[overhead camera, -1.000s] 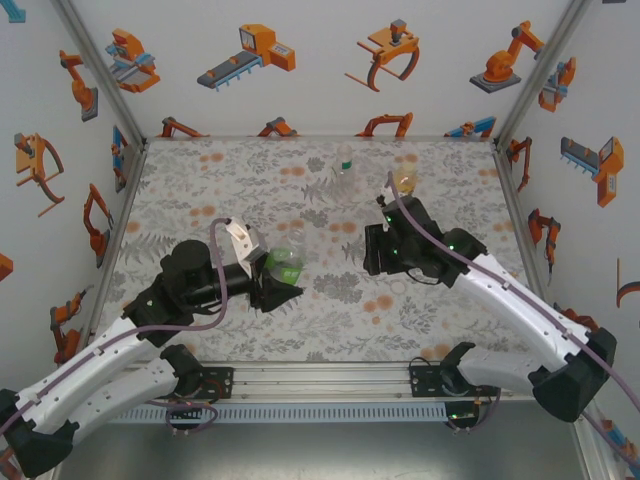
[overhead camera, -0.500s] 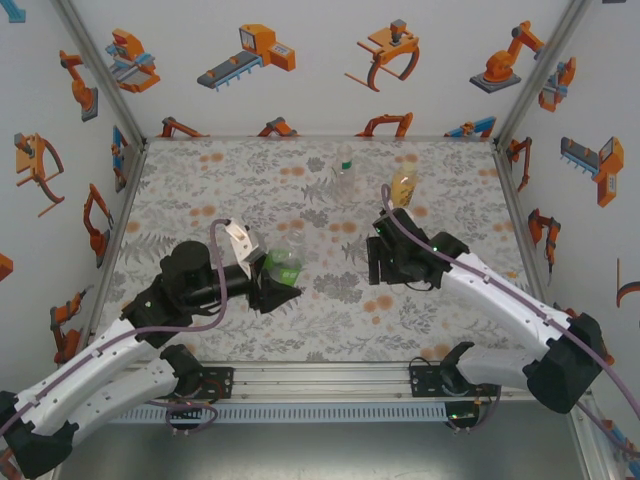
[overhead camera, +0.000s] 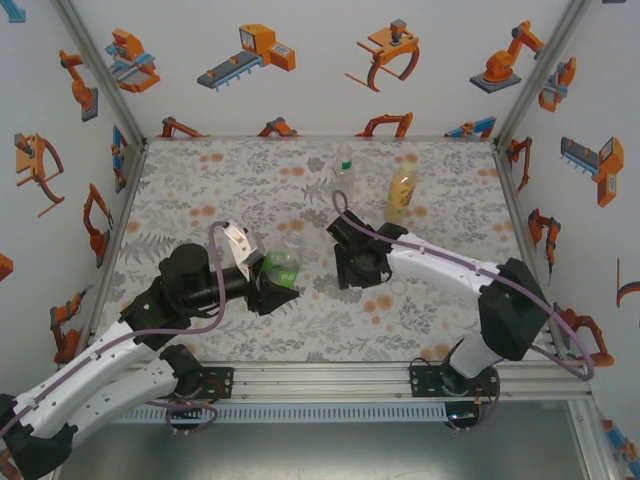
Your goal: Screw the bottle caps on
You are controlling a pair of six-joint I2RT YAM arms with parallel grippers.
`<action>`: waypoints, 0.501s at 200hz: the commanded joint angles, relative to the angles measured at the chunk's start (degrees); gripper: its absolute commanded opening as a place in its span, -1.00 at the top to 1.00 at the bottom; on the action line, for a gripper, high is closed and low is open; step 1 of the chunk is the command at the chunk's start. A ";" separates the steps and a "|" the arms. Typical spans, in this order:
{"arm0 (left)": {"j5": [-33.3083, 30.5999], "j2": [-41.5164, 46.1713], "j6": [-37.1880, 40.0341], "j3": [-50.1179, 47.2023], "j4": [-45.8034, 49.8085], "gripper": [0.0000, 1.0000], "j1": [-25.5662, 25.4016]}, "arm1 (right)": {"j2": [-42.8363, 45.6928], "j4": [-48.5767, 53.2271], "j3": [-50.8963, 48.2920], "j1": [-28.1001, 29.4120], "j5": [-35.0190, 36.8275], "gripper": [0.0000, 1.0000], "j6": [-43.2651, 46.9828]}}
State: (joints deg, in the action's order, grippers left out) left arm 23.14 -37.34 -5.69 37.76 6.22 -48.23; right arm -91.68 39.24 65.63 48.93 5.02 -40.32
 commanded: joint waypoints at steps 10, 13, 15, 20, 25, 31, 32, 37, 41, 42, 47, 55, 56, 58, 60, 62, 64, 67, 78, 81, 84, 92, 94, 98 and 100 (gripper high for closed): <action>-1.41 2.56 -0.50 -0.92 1.48 1.00 0.49 | -6.29 -1.75 5.99 2.03 -0.61 0.05 -1.32; -1.50 2.68 -0.51 -1.00 1.63 1.00 0.50 | -6.90 -1.91 6.42 2.17 -0.66 0.06 -1.28; -1.49 2.82 -0.47 -1.01 1.68 1.00 0.50 | -7.30 -2.05 6.66 2.26 -0.74 0.06 -1.28; -1.55 3.07 -0.51 -1.04 1.96 1.00 0.50 | -8.28 -2.08 7.40 2.42 -0.80 0.07 -1.40; -1.67 3.27 -0.52 -1.06 2.08 1.00 0.50 | -9.15 -2.07 8.05 2.47 -0.80 0.07 -1.42; -1.68 3.54 -0.47 -1.04 2.35 1.00 0.50 | -10.21 -1.94 8.80 2.58 -0.80 0.07 -1.43; -1.68 3.61 -0.46 -1.03 2.37 1.00 0.50 | -10.33 -1.96 8.90 2.58 -0.80 0.07 -1.43; -1.69 3.70 -0.49 -1.06 2.46 1.00 0.50 | -11.08 -1.79 9.50 2.66 -0.78 0.07 -1.43; -1.68 3.91 -0.47 -1.03 2.66 1.00 0.50 | -11.59 -1.74 9.85 2.66 -0.71 0.08 -1.39; -1.73 3.97 -0.51 -1.03 2.66 1.00 0.50 | -11.68 -1.73 9.95 2.66 -0.71 0.08 -1.37; -1.74 4.20 -0.53 -1.02 2.85 1.00 0.50 | -12.13 -1.79 10.25 2.67 -0.67 0.08 -1.35; -1.86 4.47 -0.41 -1.02 3.02 1.00 0.50 | -12.78 -2.04 10.48 2.67 -0.62 0.08 -1.34; -1.91 4.47 -0.39 -1.11 3.06 1.00 0.50 | -12.85 -2.05 10.53 2.67 -0.58 0.08 -1.30; -2.01 4.58 -0.38 -1.09 3.18 1.00 0.50 | -12.98 -2.20 10.61 2.67 -0.55 0.08 -1.27; -2.03 4.67 -0.39 -1.12 3.23 1.00 0.50 | -13.10 -2.23 10.58 2.67 -0.49 0.08 -1.26; -2.04 4.68 -0.38 -1.11 3.33 1.00 0.50 | -13.27 -2.31 10.58 2.67 -0.46 0.08 -1.26; -2.09 4.70 -0.37 -1.11 3.35 1.00 0.50 | -13.37 -2.39 10.58 2.67 -0.45 0.08 -1.26; -2.12 4.80 -0.33 -1.12 3.48 1.00 0.50 | -13.53 -2.54 10.58 2.67 -0.40 0.08 -1.26; -2.29 5.05 -0.20 -1.28 3.76 1.00 0.46 | -14.32 -2.62 10.66 2.64 -0.28 0.08 -1.15; -2.30 5.07 -0.20 -1.27 3.76 1.00 0.50 | -14.50 -2.61 10.66 2.66 -0.27 0.08 -1.13; -2.38 5.07 -0.21 -1.33 3.73 1.00 0.50 | -14.69 -2.53 10.66 2.66 -0.27 0.08 -1.15; -2.39 5.15 -0.19 -1.32 3.88 1.00 0.50 | -15.31 -2.45 10.76 2.67 -0.14 0.08 -1.08; -2.39 5.10 -0.13 -1.36 3.95 1.00 0.50 | -15.44 -2.40 10.75 2.67 -0.11 0.08 -1.08; -2.39 5.11 -0.15 -1.37 3.94 1.00 0.50 | -15.72 -2.21 10.83 2.67 -0.09 0.08 -1.08; -2.37 5.09 -0.18 -1.37 3.90 1.00 0.50 | -15.79 -2.10 10.84 2.67 -0.09 0.08 -1.04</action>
State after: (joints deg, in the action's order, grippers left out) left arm 21.34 -32.82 -5.69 36.99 9.47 -47.97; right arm -105.91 36.51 74.76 51.37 4.08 -40.73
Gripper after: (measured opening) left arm 0.540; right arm 0.461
